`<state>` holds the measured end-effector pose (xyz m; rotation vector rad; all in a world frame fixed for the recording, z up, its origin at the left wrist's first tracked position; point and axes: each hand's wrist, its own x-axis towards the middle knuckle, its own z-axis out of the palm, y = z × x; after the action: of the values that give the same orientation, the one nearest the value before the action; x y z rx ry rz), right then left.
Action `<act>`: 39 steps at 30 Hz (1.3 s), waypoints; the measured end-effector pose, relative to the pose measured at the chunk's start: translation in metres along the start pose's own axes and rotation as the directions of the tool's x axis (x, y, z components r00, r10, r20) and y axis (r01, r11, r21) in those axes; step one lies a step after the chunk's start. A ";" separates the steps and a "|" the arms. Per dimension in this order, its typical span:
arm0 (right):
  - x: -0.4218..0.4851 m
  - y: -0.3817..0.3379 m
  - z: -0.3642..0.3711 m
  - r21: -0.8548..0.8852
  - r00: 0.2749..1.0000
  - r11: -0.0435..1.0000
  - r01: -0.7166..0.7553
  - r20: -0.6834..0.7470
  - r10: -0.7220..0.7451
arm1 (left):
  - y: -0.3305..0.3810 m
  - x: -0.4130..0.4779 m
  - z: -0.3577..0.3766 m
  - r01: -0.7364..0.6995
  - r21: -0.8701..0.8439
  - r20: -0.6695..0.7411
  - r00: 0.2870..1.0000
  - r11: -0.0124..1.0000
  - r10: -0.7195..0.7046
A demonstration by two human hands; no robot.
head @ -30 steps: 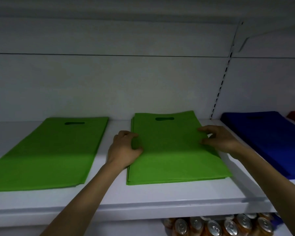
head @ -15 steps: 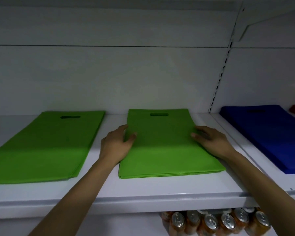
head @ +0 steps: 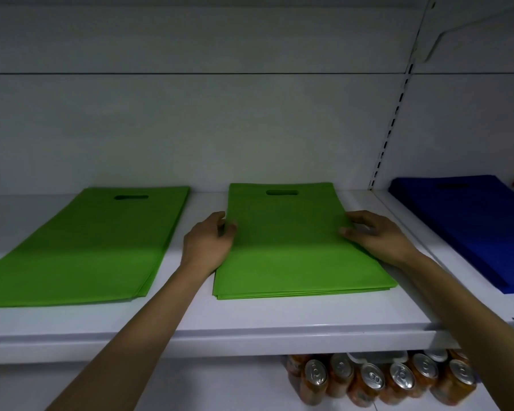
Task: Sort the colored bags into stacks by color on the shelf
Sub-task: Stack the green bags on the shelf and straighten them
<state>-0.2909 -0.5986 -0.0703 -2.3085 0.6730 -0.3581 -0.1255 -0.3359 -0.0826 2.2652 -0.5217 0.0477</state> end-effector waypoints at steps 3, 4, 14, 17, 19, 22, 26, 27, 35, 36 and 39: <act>-0.002 -0.009 -0.007 -0.009 1.000 1.000 -0.002 0.008 0.002 | -0.001 0.002 -0.002 -0.044 0.063 0.017 0.999 0.997 0.043; -0.002 -0.014 -0.007 -0.066 1.000 0.998 0.017 0.002 -0.017 | -0.001 0.002 -0.004 -0.075 0.096 0.011 0.997 0.993 0.074; 0.004 -0.165 0.081 -0.358 0.923 0.851 0.384 0.177 -0.342 | -0.031 0.023 -0.102 -0.202 0.598 0.043 0.974 0.775 0.221; 0.012 -0.210 0.123 -0.326 0.894 0.836 0.440 0.239 -0.378 | -0.069 0.029 -0.144 -0.150 0.611 0.101 0.989 0.777 0.111; 0.020 -0.237 0.149 -0.337 0.891 0.832 0.440 0.275 -0.361 | -0.097 0.033 -0.166 -0.113 0.594 0.155 0.988 0.796 0.025; 0.032 -0.267 0.185 -0.360 0.916 0.852 0.381 0.272 -0.295 | -0.135 0.034 -0.188 -0.038 0.596 0.163 0.984 0.802 -0.074; 0.033 -0.280 0.229 -0.443 0.958 0.858 0.261 0.225 -0.175 | -0.166 0.039 -0.205 0.050 0.626 0.083 0.988 0.779 -0.130; 0.031 -0.280 0.238 -0.459 0.964 0.856 0.238 0.220 -0.150 | -0.170 0.042 -0.209 0.077 0.621 0.056 0.988 0.780 -0.141; 0.022 -0.278 0.269 -0.537 0.992 0.837 0.105 0.117 -0.049 | -0.198 0.064 -0.222 0.259 0.536 -0.023 0.956 0.804 -0.293; 0.022 -0.277 0.270 -0.545 0.993 0.832 0.104 0.108 -0.054 | -0.201 0.066 -0.221 0.257 0.518 -0.024 0.958 0.816 -0.286; 0.022 -0.277 0.271 -0.565 0.995 0.819 0.101 0.072 -0.073 | -0.203 0.068 -0.220 0.250 0.452 -0.058 0.966 0.856 -0.252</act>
<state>-0.0556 -0.2893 -0.0727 -2.9170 0.7229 -0.1486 0.0431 -0.0808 -0.0614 2.7807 -0.2214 0.0368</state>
